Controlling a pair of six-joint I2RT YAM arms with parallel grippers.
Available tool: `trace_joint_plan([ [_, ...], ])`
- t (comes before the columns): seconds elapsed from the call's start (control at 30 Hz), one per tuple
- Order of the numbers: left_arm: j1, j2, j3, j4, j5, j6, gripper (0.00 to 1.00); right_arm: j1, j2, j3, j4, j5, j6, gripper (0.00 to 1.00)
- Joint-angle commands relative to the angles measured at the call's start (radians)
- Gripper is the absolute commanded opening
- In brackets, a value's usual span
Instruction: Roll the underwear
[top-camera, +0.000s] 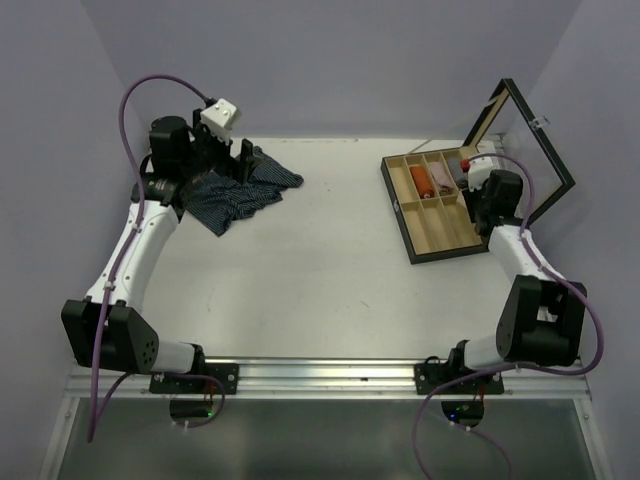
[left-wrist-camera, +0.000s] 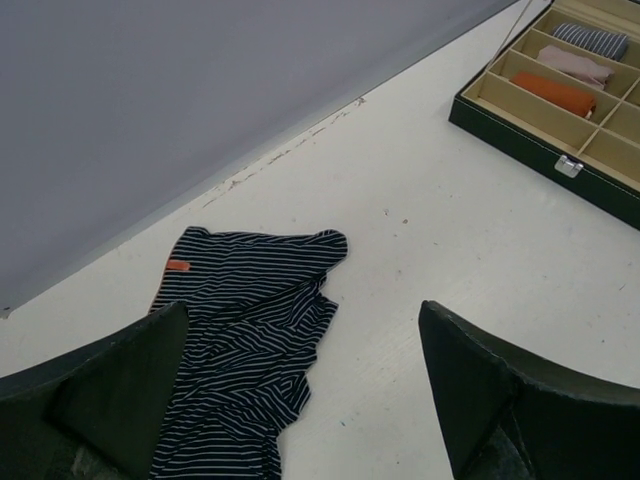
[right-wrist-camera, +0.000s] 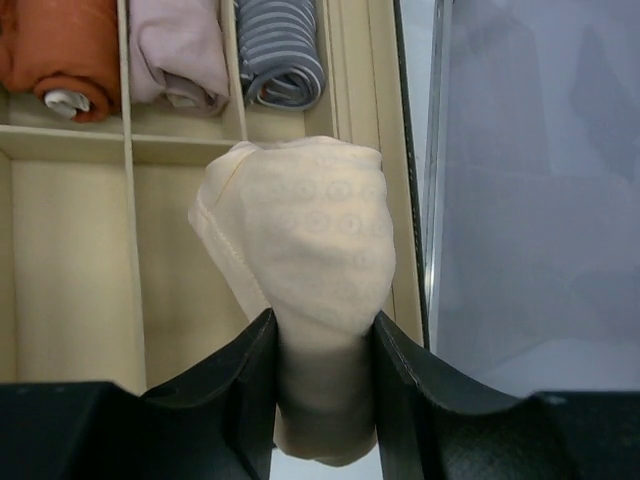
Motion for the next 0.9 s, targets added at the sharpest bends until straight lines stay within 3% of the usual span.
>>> trace_joint_plan([
  [0.0, 0.001, -0.031, -0.005, 0.013, -0.049, 0.018, 1.00, 0.053, 0.012, -0.056, 0.182, 0.082, -0.070, 0.00],
  [0.43, 0.001, -0.017, -0.002, 0.004, -0.054, 0.014, 1.00, 0.118, 0.085, -0.176, 0.349, 0.188, -0.203, 0.00],
  [0.87, 0.001, -0.002, 0.003, -0.004, -0.048, 0.023, 1.00, 0.118, 0.101, -0.130, 0.116, 0.035, -0.032, 0.00],
])
